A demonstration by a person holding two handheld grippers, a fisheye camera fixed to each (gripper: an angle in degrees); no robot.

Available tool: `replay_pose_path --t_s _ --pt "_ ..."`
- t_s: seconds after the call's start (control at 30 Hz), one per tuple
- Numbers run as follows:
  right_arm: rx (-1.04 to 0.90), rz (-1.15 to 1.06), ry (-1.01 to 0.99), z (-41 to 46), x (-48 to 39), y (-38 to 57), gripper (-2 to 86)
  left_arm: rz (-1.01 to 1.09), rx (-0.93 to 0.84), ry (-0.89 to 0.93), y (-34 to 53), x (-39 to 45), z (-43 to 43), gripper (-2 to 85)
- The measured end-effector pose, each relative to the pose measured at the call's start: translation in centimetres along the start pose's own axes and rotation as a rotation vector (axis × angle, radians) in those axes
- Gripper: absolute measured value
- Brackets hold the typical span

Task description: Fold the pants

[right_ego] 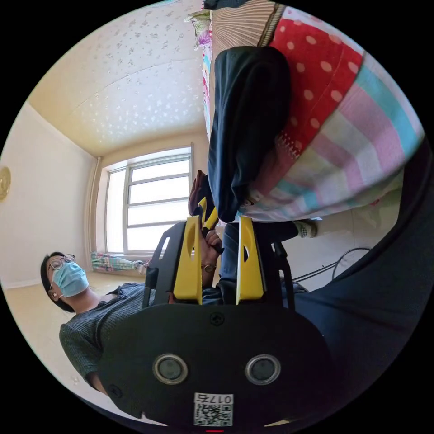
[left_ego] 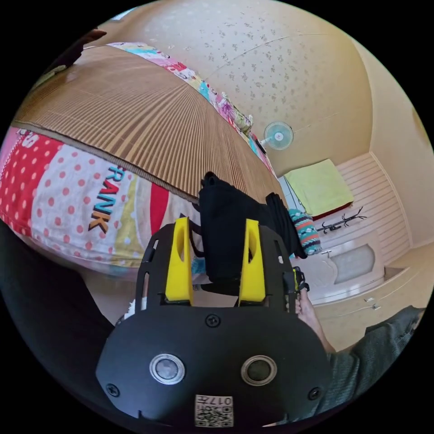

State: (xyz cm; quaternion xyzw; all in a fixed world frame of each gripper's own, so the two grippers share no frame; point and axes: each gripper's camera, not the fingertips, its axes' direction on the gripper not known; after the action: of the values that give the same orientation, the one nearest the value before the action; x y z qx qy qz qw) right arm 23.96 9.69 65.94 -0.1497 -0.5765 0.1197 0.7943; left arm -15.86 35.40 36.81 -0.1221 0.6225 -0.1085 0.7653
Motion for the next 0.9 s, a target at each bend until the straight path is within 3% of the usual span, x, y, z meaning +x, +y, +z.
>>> replay_pose_path --t_s 0.23,0.3,0.37,0.57,0.7,0.77,0.9 --pt "-0.041 0.047 -0.036 0.7 1.2 -2.3 15.7 -0.123 -0.099 0.049 1.0 0.9 2.2 12.8" --pt "-0.042 0.063 -0.088 1.0 1.6 -3.0 18.2 -0.172 -0.187 0.137 0.1 0.5 2.2 9.8" --pt "-0.033 0.086 -0.194 1.7 2.3 -4.3 23.4 -0.267 -0.260 0.334 -0.4 0.2 1.6 6.2" --pt "0.095 0.097 -0.401 1.9 2.0 -7.4 27.5 -0.313 -0.275 0.591 0.9 4.0 -0.9 5.3" --pt "0.210 0.103 -0.341 -0.4 0.3 -8.5 20.0 -0.180 -0.271 0.515 1.4 7.1 -3.7 5.2" --pt "0.119 0.052 -0.241 0.5 -2.1 -10.2 9.8 -0.054 -0.260 0.430 1.9 9.3 -5.7 5.1" --pt "-0.007 -0.073 -0.165 4.0 -7.1 -13.5 6.3 0.074 -0.201 0.369 2.5 11.6 -9.5 5.0"
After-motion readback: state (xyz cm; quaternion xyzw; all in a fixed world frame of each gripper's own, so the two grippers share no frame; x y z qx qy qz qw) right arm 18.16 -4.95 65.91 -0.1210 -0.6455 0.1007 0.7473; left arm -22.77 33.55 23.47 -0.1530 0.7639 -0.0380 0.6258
